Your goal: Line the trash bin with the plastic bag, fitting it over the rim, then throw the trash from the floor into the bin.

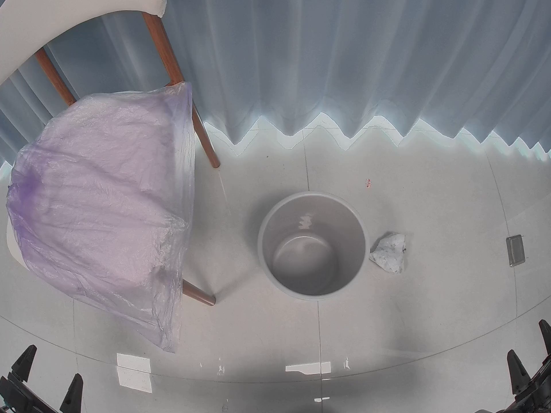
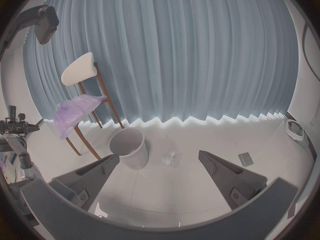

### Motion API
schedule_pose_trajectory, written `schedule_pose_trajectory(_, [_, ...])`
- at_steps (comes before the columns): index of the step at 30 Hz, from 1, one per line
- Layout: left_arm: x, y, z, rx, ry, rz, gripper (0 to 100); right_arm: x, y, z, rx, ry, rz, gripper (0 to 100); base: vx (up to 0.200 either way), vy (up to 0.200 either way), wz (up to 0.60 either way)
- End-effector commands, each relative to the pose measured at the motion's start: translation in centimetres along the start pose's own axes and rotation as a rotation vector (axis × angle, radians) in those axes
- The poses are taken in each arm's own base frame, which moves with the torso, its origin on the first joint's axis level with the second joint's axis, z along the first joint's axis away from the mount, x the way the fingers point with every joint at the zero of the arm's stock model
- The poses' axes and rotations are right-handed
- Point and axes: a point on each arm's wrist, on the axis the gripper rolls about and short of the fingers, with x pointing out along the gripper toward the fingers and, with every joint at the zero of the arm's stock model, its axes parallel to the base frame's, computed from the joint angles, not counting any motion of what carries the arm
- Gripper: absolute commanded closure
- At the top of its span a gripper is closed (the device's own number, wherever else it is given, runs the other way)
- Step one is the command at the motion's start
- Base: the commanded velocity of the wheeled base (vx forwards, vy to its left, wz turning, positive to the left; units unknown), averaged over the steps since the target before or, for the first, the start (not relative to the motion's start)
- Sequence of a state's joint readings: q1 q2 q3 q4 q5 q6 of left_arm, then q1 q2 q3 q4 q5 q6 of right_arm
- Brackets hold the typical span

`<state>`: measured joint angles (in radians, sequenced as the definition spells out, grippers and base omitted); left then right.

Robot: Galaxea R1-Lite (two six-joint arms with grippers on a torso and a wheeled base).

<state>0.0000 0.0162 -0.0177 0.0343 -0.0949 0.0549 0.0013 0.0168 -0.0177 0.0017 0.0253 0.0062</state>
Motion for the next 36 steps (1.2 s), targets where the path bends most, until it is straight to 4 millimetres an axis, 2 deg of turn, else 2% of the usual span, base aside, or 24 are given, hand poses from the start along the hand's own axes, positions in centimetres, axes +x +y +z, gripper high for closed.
schedule_pose_trajectory(1, [0.0, 0.0, -0.5, 0.0, 0.001, 0.001, 0, 0.0, 0.0, -0.4, 0.0, -0.002, 0.001, 0, 0.0, 0.0, 0.0])
schedule_pose_trajectory(7, [0.0, 0.0, -0.4, 0.002, -0.006, 0.005, 0, 0.0, 0.0, -0.4, 0.0, -0.002, 0.001, 0, 0.0, 0.0, 0.0])
schedule_pose_trajectory(8, [0.0, 0.0, 0.4, 0.008, -0.085, 0.015, 0, 0.0, 0.0, -0.4, 0.0, -0.002, 0.001, 0, 0.0, 0.0, 0.0])
schedule_pose_trajectory(9, [-0.3, 0.1, 1.9, 0.022, -0.239, 0.027, 0, 0.0, 0.0, -0.4, 0.0, -0.002, 0.001, 0, 0.0, 0.0, 0.0])
schedule_pose_trajectory(10, [-0.3, 0.1, 2.1, 0.023, -0.258, 0.026, 0, 0.0, 0.0, -0.4, 0.0, -0.002, 0.001, 0, 0.0, 0.0, 0.0])
schedule_pose_trajectory(11, [-0.7, 0.1, 3.2, 0.043, -0.372, 0.04, 0, 0.0, 0.0, -0.4, 0.0, -0.002, 0.001, 0, 0.0, 0.0, 0.0])
schedule_pose_trajectory(20, [-0.5, 0.0, 2.8, 0.106, -0.332, -0.009, 0, 0.0, 0.0, -0.4, 0.0, -0.002, 0.001, 0, 0.0, 0.0, 0.0])
schedule_pose_trajectory(26, [-0.6, -0.5, 2.7, 0.028, -0.309, -0.244, 0, 0.0, 0.0, -0.4, 0.0, -0.002, 0.001, 0, 0.0, 0.0, 0.0])
schedule_pose_trajectory(27, [-0.7, -0.6, 3.1, 0.022, -0.305, -0.303, 0, 0.0, 0.0, -0.4, 0.0, -0.002, 0.001, 0, 0.0, 0.0, 0.0])
schedule_pose_trajectory(32, [-0.6, -0.8, 4.4, 0.021, -0.25, -0.378, 0, 0.0, 0.0, -0.4, 0.0, -0.002, 0.001, 0, 0.0, 0.0, 0.0])
schedule_pose_trajectory(36, [-0.2, -0.7, 7.1, 0.025, -0.235, -0.453, 0, 0.0, 0.0, -0.4, 0.0, -0.002, 0.001, 0, 0.0, 0.0, 0.0])
